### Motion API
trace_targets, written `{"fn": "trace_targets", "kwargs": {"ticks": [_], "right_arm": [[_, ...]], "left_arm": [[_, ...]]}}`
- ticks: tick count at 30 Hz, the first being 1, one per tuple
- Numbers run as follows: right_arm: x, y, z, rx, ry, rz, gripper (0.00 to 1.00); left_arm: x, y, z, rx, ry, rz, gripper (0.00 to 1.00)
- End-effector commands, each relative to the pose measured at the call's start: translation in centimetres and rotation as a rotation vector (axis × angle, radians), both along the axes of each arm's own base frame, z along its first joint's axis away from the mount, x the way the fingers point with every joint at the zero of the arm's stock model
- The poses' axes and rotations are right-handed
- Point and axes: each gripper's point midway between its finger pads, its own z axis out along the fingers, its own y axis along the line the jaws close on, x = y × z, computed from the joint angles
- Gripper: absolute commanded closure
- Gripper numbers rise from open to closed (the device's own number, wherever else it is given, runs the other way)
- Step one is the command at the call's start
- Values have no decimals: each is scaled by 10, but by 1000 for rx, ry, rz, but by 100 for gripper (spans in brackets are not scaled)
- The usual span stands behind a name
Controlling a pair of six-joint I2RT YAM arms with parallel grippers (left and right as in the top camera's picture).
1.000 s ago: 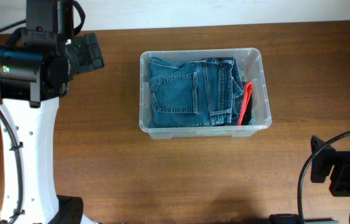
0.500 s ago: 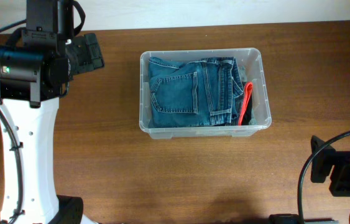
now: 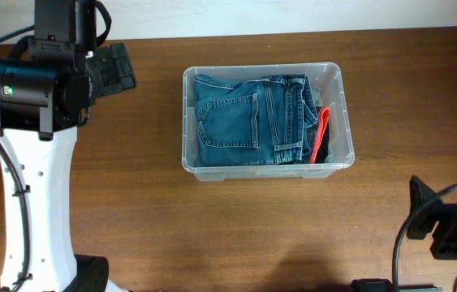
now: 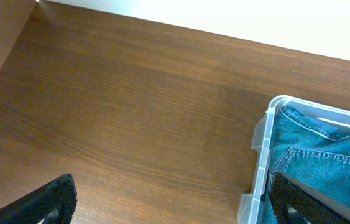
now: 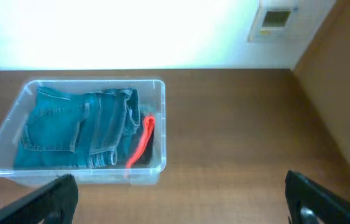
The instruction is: Pack container
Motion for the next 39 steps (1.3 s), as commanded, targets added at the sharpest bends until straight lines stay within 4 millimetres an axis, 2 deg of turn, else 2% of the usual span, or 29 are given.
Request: {"fn": "trace_targets", "kwargs": {"ticks": [1, 9, 15, 20, 27, 31, 39], "right_arm": [[4, 9, -22, 29, -41, 45, 1], [36, 37, -100, 70, -234, 212, 2], [53, 55, -139, 82, -383, 316, 1], [66, 58, -150, 81, -533, 335, 2], [71, 57, -156, 58, -669, 341, 2], [71, 57, -160, 54, -691, 339, 2], [76, 42, -173, 46, -679, 250, 2]], "left_arm": [[-5, 4, 7, 6, -19, 14, 1], [-5, 4, 7, 5, -19, 14, 0], [-5, 4, 7, 6, -19, 14, 1], [-5, 4, 7, 6, -19, 14, 1], [-5, 4, 7, 6, -19, 14, 1], [-5, 4, 7, 6, -19, 14, 1], [-5, 4, 7, 5, -19, 14, 0]]}}
